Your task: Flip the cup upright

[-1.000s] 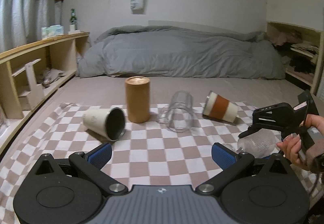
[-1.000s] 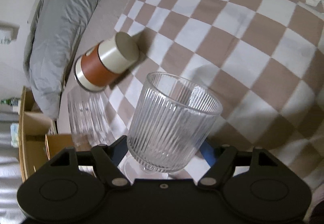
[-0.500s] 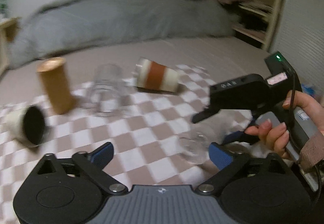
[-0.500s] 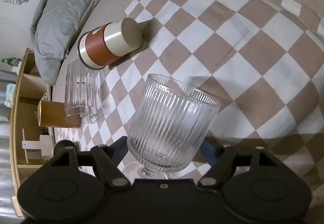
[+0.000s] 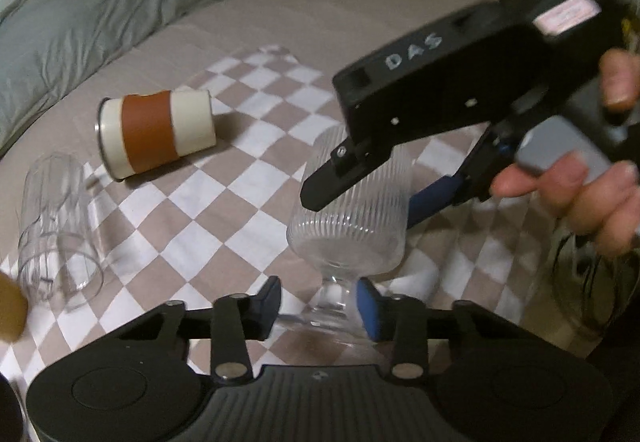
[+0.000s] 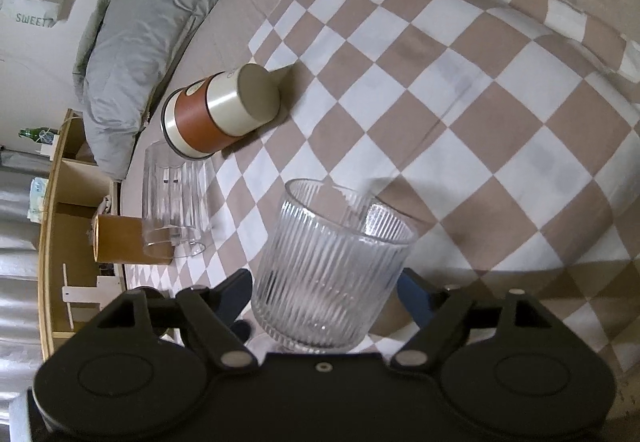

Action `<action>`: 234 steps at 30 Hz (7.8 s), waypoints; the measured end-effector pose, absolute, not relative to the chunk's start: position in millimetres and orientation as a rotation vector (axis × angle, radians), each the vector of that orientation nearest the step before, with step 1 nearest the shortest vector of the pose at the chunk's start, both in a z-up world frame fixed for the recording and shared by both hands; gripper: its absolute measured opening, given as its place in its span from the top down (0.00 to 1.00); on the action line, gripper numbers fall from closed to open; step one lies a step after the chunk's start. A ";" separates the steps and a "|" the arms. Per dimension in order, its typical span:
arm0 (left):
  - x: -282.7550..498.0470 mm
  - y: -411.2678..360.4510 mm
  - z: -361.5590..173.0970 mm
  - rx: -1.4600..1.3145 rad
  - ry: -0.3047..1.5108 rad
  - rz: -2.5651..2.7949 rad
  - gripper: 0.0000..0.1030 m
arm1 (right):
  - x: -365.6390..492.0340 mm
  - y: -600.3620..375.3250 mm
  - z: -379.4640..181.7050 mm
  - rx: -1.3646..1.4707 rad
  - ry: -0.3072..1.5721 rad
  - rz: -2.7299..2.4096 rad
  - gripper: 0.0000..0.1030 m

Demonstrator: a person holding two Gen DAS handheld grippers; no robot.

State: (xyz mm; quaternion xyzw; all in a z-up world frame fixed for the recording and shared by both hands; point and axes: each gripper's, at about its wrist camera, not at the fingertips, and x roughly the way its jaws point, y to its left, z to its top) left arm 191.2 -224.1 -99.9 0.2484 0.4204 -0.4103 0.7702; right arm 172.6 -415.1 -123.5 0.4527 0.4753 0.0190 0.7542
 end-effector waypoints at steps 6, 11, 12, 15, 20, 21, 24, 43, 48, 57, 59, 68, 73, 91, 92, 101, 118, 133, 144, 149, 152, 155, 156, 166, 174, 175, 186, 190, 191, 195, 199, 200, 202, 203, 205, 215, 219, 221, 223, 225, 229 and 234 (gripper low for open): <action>190.1 -245.0 -101.2 0.649 0.962 -0.926 0.81 | 169.7 -419.0 -120.4 0.989 1.025 0.058 0.23; 187.7 -242.0 -103.3 0.638 0.948 -0.937 0.82 | 170.0 -429.4 -126.9 1.033 1.004 0.046 0.19; 186.4 -242.2 -104.7 0.638 0.937 -0.937 0.82 | 171.3 -430.2 -130.7 1.042 1.005 0.045 0.21; 184.2 -236.2 -105.5 0.614 0.903 -0.940 0.83 | 173.1 -427.2 -131.8 1.033 0.988 0.081 0.26; 184.8 -212.6 -104.5 0.486 0.875 -0.952 0.83 | 173.1 -408.2 -113.0 0.884 0.930 0.121 0.26; 185.7 -208.3 -105.3 0.458 0.873 -0.949 0.82 | 172.6 -400.9 -106.3 0.829 0.912 0.134 0.26; 188.2 -196.9 -108.0 0.385 0.841 -0.924 0.83 | 170.9 -378.1 -87.2 0.674 0.849 0.173 0.27; 174.8 -145.0 -128.1 0.198 0.705 -0.810 0.54 | 129.4 -276.4 -40.5 -0.052 0.670 0.320 0.29; 160.3 -145.3 -120.2 0.224 0.651 -0.852 0.34 | 124.1 -279.2 -38.7 -0.047 0.691 0.325 0.29; 153.3 -150.4 -106.0 0.200 0.555 -0.841 0.30 | 121.5 -280.6 -42.5 -0.014 0.672 0.357 0.25; 151.3 -151.6 -106.1 0.212 0.546 -0.839 0.30 | 121.5 -280.6 -43.0 -0.018 0.667 0.374 0.29; 158.3 -179.2 -103.4 0.212 0.474 -0.881 0.30 | 117.0 -295.7 -36.6 -0.038 0.641 0.328 0.29; 163.6 -207.6 -107.3 0.216 0.424 -0.935 0.30 | 114.0 -318.5 -33.7 -0.037 0.625 0.238 0.29; 172.4 -265.5 -125.6 0.228 0.375 -0.988 0.31 | 123.6 -378.9 -45.8 0.030 0.646 0.045 0.30; 172.3 -264.8 -126.0 0.225 0.375 -0.988 0.31 | 123.5 -378.6 -46.2 0.027 0.645 0.043 0.30; 168.3 -255.0 -115.3 0.212 0.392 -0.952 0.11 | 121.4 -373.9 -44.2 0.026 0.615 0.026 0.08; 121.7 -183.2 -50.2 0.175 0.437 -0.737 0.05 | 63.4 -375.9 1.8 0.122 0.532 -0.055 0.00; 59.4 -125.6 -14.4 0.137 0.424 -0.532 0.00 | -10.0 -348.7 9.6 0.136 0.497 -0.136 0.00; 43.9 -95.4 -22.3 0.117 0.494 -0.451 0.00 | -35.1 -320.5 -4.2 0.111 0.486 -0.151 0.00; 37.2 -87.5 -22.0 0.107 0.487 -0.413 0.00 | -43.3 -311.0 -10.6 0.106 0.488 -0.155 0.00; 34.7 -85.3 -22.3 0.109 0.488 -0.391 0.00 | -45.0 -308.0 -11.9 0.095 0.481 -0.166 0.00; 33.9 -84.1 -23.8 0.107 0.497 -0.370 0.00 | -45.5 -306.4 -13.0 0.092 0.481 -0.171 0.00; 33.4 -83.1 -23.9 0.107 0.497 -0.362 0.00 | -45.4 -306.1 -13.0 0.090 0.480 -0.172 0.00; 31.6 -84.0 -23.4 0.122 0.487 -0.340 0.00 | -44.2 -304.8 -13.1 0.082 0.491 -0.169 0.00; 31.9 -84.6 -23.8 0.124 0.490 -0.335 0.00 | -44.2 -304.6 -13.2 0.082 0.490 -0.168 0.00; 31.7 -84.6 -23.8 0.126 0.490 -0.336 0.00 | -44.2 -304.5 -13.3 0.082 0.491 -0.168 0.00; 30.8 -84.3 -24.0 0.126 0.490 -0.335 0.00 | -44.3 -304.1 -13.2 0.082 0.491 -0.168 0.00; 31.0 -84.0 -24.3 0.126 0.490 -0.334 0.00 | -44.3 -303.5 -13.8 0.082 0.490 -0.166 0.00; 30.9 -83.8 -24.2 0.125 0.490 -0.334 0.00 | -44.3 -303.5 -13.8 0.082 0.491 -0.166 0.00; 31.0 -84.0 -24.2 0.126 0.489 -0.334 0.00 | -44.2 -303.3 -13.9 0.081 0.491 -0.166 0.00; 30.9 -84.1 -24.3 0.125 0.489 -0.334 0.00 | -44.2 -303.3 -13.9 0.081 0.490 -0.165 0.00; 30.8 -84.1 -24.3 0.126 0.489 -0.334 0.00 | -44.2 -303.3 -13.9 0.081 0.490 -0.165 0.00; 30.7 -83.9 -24.3 0.128 0.489 -0.334 0.00 | -44.1 -303.2 -13.9 0.081 0.491 -0.166 0.00; 30.8 -84.0 -24.3 0.127 0.489 -0.335 0.00 | -44.0 -302.6 -14.0 0.079 0.491 -0.165 0.00; 30.6 -83.9 -24.3 0.127 0.488 -0.335 0.00 | -44.1 -302.7 -14.0 0.078 0.491 -0.165 0.00; 30.6 -84.2 -24.2 0.127 0.489 -0.335 0.00 | -44.1 -302.2 -13.7 0.079 0.491 -0.165 0.00; 30.5 -84.2 -24.3 0.126 0.490 -0.333 0.00 | -44.0 -302.0 -13.7 0.078 0.491 -0.166 0.00; 30.5 -84.2 -24.4 0.127 0.489 -0.335 0.00 | -44.1 -302.0 -13.7 0.079 0.491 -0.165 0.00; 30.6 -84.2 -24.4 0.128 0.489 -0.335 0.00 | -44.1 -301.8 -13.7 0.078 0.491 -0.165 0.00; 30.6 -84.2 -24.3 0.126 0.490 -0.335 0.00 | -44.0 -301.9 -13.7 0.078 0.491 -0.165 0.00; 30.7 -84.6 -24.2 0.126 0.489 -0.334 0.00 | -43.9 -301.7 -13.6 0.078 0.491 -0.165 0.00; 30.8 -83.8 -24.5 0.126 0.490 -0.333 0.00 | -43.9 -301.7 -13.5 0.078 0.491 -0.165 0.00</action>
